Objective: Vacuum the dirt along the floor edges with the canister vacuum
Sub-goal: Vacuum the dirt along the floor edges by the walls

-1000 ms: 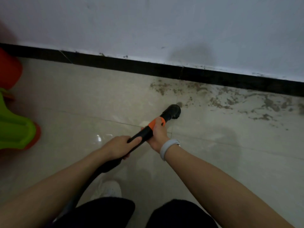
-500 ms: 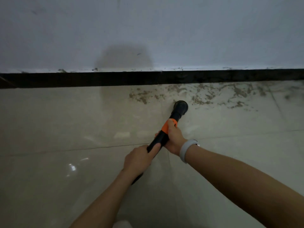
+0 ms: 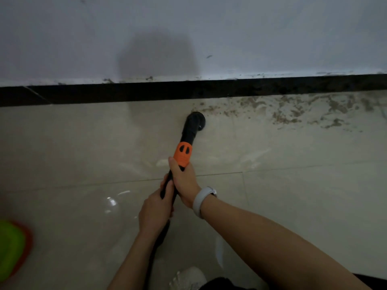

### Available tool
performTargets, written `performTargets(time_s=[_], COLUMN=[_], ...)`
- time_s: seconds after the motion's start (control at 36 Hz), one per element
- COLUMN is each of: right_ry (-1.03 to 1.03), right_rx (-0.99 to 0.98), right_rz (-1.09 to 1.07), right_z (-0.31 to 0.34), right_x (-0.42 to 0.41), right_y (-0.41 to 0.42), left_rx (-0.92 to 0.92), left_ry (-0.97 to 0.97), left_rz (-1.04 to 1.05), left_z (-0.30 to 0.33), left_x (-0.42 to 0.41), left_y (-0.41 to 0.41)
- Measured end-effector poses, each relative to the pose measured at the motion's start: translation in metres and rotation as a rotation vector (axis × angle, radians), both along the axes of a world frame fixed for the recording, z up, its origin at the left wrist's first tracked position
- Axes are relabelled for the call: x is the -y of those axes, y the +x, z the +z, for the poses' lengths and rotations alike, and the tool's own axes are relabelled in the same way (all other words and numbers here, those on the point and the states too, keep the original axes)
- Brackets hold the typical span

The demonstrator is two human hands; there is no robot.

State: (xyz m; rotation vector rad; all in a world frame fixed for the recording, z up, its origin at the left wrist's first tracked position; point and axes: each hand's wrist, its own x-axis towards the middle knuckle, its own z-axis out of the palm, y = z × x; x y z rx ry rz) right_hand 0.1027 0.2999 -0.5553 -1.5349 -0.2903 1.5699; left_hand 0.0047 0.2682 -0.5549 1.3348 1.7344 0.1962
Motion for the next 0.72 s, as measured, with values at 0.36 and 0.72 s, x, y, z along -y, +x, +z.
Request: performTargets(time_s=[0.36,0.72], right_ry=[0.036,0.067], right_rx=[-0.012,0.083], right_rz=[0.145,0.012], right_z=[0.002,-0.004], right_x=[-0.03,-0.014], right_y=[0.007,0.048], left_rx=[0.062,0.065], left_ry=[0.018,0.006], left_rz=[0.151,0.061], left_z=[-0.015,-0.017], left_x=[0.008,0.023], left_y=[-0.004,0.036])
